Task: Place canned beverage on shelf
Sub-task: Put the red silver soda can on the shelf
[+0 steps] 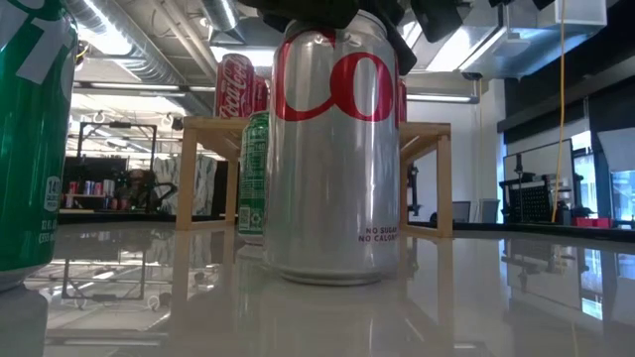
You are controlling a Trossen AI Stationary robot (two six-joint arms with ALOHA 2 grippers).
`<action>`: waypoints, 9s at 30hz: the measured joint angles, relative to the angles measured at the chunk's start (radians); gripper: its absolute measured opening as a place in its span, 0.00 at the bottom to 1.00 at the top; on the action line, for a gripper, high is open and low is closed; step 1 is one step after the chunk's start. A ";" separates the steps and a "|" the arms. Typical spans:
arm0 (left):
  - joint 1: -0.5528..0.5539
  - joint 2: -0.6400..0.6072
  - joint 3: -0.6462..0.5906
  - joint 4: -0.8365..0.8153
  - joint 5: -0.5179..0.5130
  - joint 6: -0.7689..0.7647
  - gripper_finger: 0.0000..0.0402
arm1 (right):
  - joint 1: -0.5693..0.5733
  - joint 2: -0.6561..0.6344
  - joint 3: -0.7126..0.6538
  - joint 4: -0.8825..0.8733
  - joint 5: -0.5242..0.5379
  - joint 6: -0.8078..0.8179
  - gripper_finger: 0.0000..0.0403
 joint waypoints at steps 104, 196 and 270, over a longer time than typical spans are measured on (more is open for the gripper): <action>-0.043 0.001 0.259 -0.435 -0.227 -0.837 0.84 | 0.000 0.000 0.000 -0.010 0.000 0.011 0.96; -0.106 0.032 0.108 -0.261 -0.459 -0.756 0.72 | 0.000 0.000 0.000 -0.011 0.000 0.011 0.96; -0.018 0.033 0.107 -0.183 -0.215 -0.230 0.78 | 0.000 0.000 0.000 -0.011 0.000 0.011 0.96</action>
